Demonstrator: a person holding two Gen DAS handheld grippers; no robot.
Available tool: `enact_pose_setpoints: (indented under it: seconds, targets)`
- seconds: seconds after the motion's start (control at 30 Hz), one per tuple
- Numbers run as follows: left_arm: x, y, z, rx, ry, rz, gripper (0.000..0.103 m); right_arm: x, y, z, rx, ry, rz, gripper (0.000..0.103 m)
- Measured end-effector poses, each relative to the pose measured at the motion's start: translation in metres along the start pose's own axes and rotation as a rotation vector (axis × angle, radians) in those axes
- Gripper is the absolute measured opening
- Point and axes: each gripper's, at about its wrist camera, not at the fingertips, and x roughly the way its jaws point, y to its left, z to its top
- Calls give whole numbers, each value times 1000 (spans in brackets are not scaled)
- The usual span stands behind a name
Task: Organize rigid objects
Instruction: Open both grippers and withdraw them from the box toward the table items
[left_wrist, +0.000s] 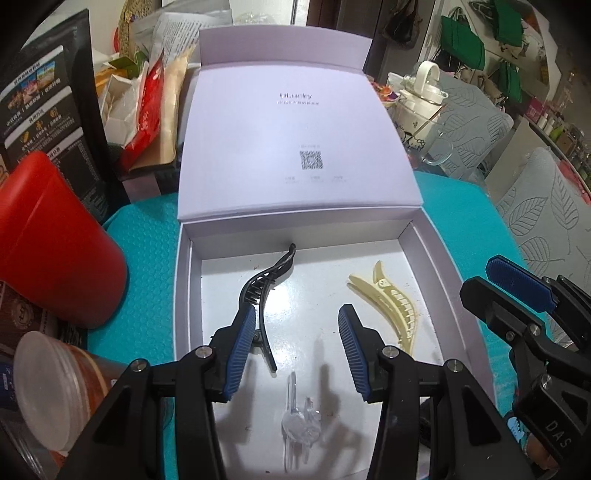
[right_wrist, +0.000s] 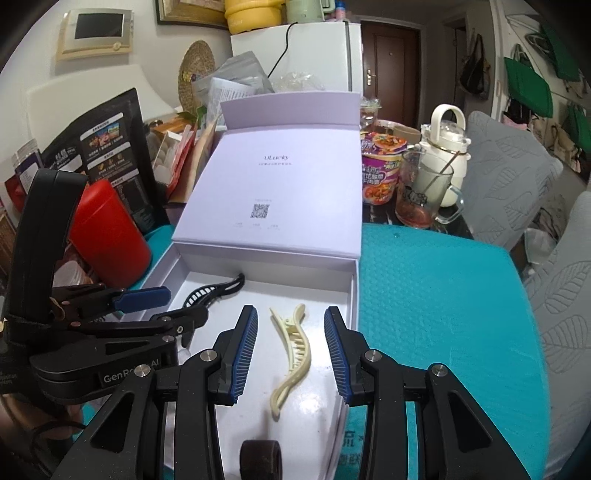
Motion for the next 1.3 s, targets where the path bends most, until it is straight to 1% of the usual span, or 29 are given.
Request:
enact_pose_setpoints:
  seconds: [0.3,0.63,0.8,1.07,1.3]
  targets:
    - [-45,-11,-3,27,-72,3,46,-43,8,-3,-13,-64,-10,37]
    - [-99,-24,-24,56,-144,-13,46,-99,18,-16,-26,-142,-29,37]
    - [-127,-30,-37,72,-184,-28,46,-127,24,-27,-28,-179,-39,37]
    - [-161,-35,-62,90,-229,-43,46,-162,35,-51,-29,-207,-56,37]
    - [-179,-40,-87,111,-243,-64,46,-185,41,-74,-18,-218,-72,37]
